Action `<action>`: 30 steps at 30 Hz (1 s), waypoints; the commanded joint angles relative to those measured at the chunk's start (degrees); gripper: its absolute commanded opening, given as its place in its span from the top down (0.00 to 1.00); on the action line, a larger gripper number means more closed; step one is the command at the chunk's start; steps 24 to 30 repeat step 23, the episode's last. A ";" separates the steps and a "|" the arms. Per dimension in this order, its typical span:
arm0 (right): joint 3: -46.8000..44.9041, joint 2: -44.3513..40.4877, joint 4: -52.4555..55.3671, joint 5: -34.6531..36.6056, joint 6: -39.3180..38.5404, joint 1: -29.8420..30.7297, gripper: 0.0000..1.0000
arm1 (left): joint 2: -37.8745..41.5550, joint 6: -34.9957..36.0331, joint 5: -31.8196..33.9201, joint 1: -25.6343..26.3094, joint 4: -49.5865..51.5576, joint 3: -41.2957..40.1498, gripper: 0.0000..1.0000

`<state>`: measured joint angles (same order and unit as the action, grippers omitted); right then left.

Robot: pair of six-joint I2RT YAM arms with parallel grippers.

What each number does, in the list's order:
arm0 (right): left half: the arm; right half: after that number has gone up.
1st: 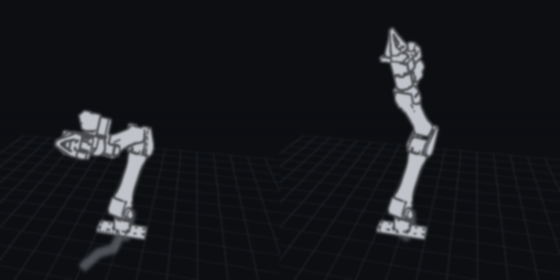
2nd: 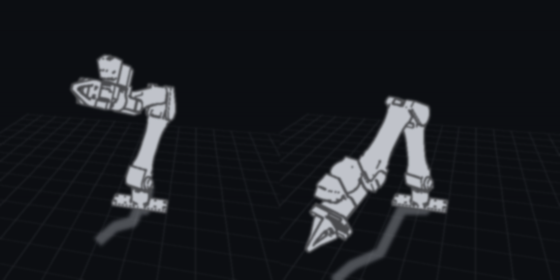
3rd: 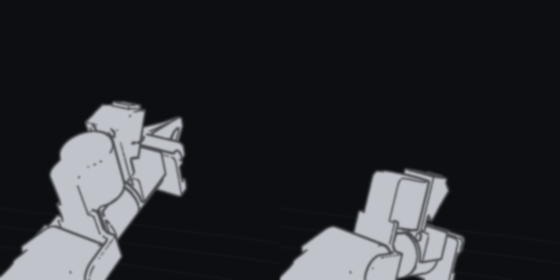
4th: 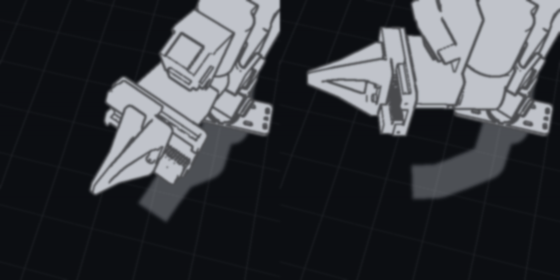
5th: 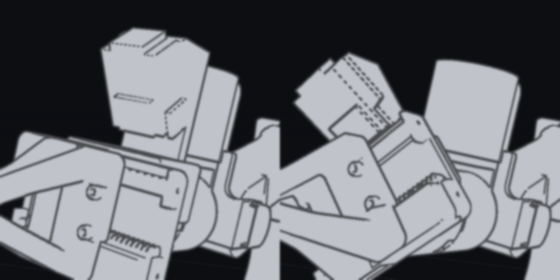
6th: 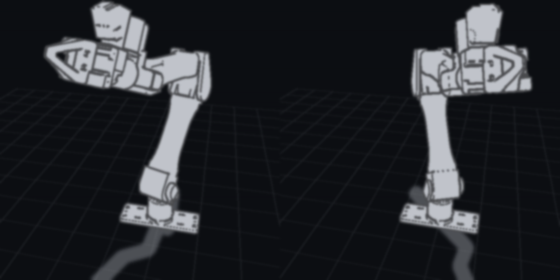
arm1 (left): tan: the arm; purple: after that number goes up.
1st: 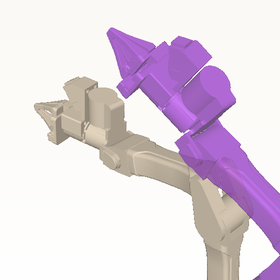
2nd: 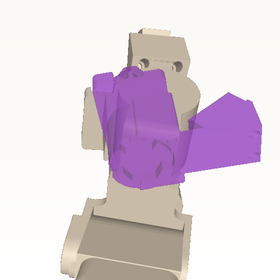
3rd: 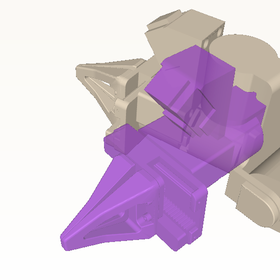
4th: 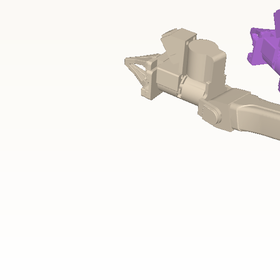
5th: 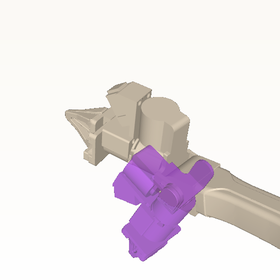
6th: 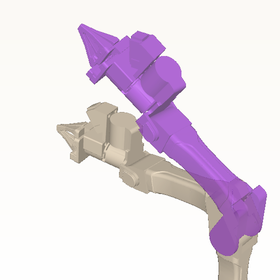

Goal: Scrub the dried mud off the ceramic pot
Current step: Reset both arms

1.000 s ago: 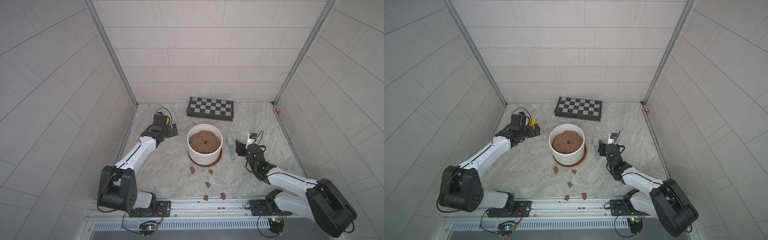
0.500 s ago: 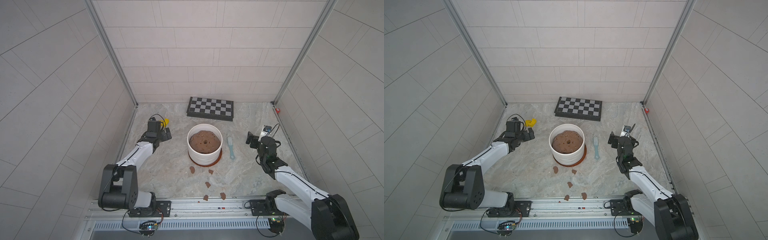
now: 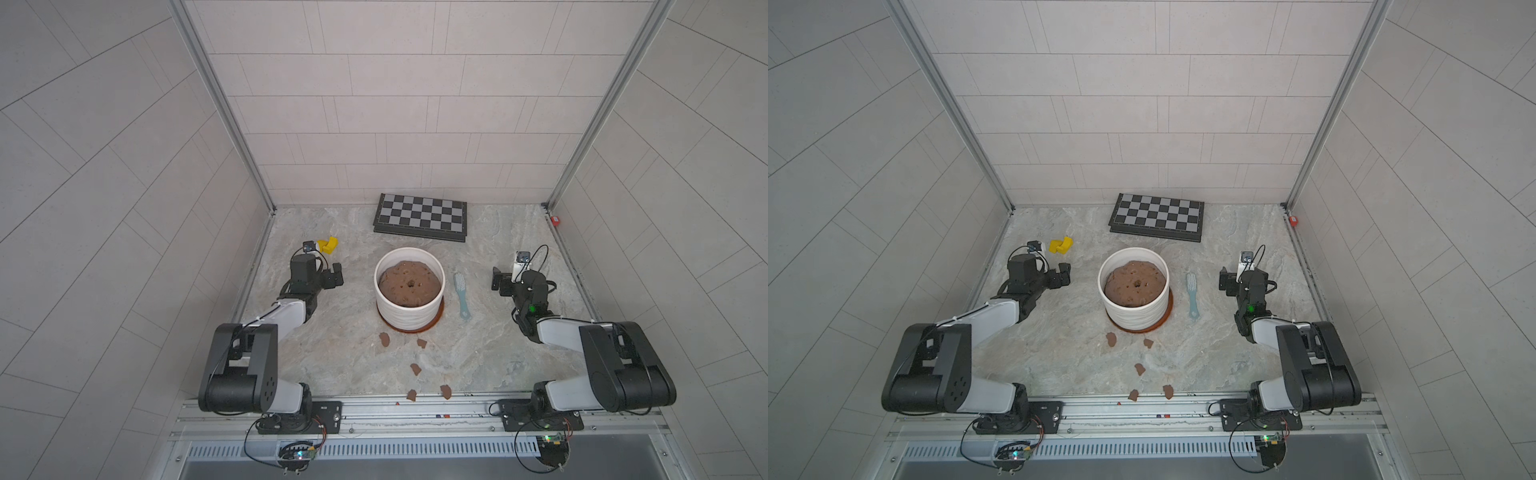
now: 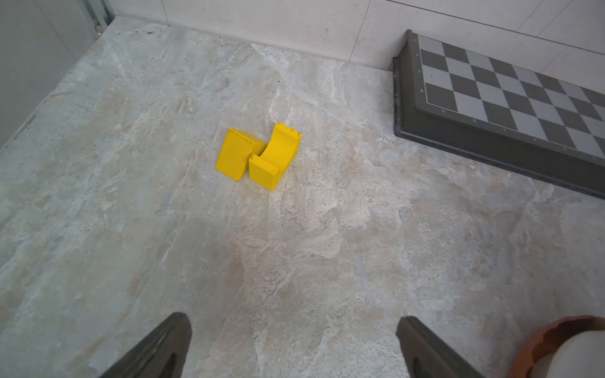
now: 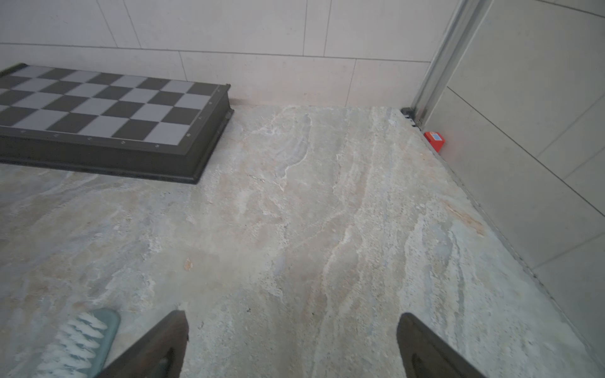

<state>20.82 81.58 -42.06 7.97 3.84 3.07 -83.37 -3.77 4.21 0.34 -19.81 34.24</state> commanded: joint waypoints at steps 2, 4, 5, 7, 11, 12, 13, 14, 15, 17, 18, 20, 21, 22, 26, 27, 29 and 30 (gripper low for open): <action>-2.81 3.89 -14.39 -6.82 0.17 -3.38 0.00 | -1.28 3.32 -4.69 -0.52 -8.46 -2.12 0.00; -3.72 8.57 -20.98 -8.10 0.09 -3.66 0.00 | -1.16 3.18 -4.26 -0.52 -12.69 -4.67 0.00; -4.29 8.63 -21.05 -8.27 -0.04 -3.73 0.00 | -1.30 3.20 -4.37 -0.52 -14.71 -5.61 0.00; -3.47 6.34 -16.30 -8.19 0.03 -4.13 0.00 | -1.83 3.51 -4.54 -0.47 -15.89 -6.04 0.00; -3.60 8.23 -19.24 -7.78 0.71 -4.21 0.00 | -3.68 3.21 -3.23 -0.38 -20.23 -7.66 0.00; -3.15 7.56 -17.50 -7.05 0.96 -4.21 0.00 | -3.73 2.90 -2.37 -0.34 -20.08 -7.69 0.00; -2.75 7.54 -16.81 -6.58 1.11 -4.21 0.00 | -3.84 2.50 -1.41 -0.34 -20.32 -7.76 0.00; -2.60 8.06 -17.54 -6.50 1.28 -4.21 0.00 | -4.16 2.23 -0.54 -0.29 -20.83 -7.86 0.00; -2.76 8.30 -18.11 -6.43 1.34 -4.21 0.00 | -4.12 2.19 -0.27 -0.29 -20.53 -7.73 0.00; -2.58 7.79 -16.85 -5.89 1.47 -4.21 0.00 | -4.51 2.30 -0.36 -0.17 -21.42 -8.13 0.00; -2.46 8.05 -17.10 -5.72 1.65 -4.21 0.00 | -4.67 2.38 -0.41 -0.16 -21.79 -8.21 0.00; -2.51 7.94 -17.13 -5.64 1.63 -4.21 0.00 | -4.43 2.37 -0.43 -0.17 -21.75 -8.37 0.00; -2.60 7.90 -17.16 -5.53 1.69 -4.21 0.00 | -4.32 2.38 -0.46 -0.22 -21.80 -8.40 0.00; -2.61 8.00 -17.35 -5.37 1.72 -4.21 0.00 | -4.18 2.37 -0.49 -0.17 -21.76 -8.46 0.00; -2.55 8.07 -17.28 -5.20 1.79 -4.21 0.00 | -4.21 2.36 -0.52 -0.16 -21.86 -8.48 0.00; -2.55 8.07 -17.28 -5.20 1.79 -4.21 0.00 | -4.21 2.36 -0.52 -0.16 -21.86 -8.48 0.00; -2.55 8.07 -17.28 -5.20 1.79 -4.21 0.00 | -4.21 2.36 -0.52 -0.16 -21.86 -8.48 0.00; -2.55 8.07 -17.28 -5.20 1.79 -4.21 0.00 | -4.21 2.36 -0.52 -0.16 -21.86 -8.48 0.00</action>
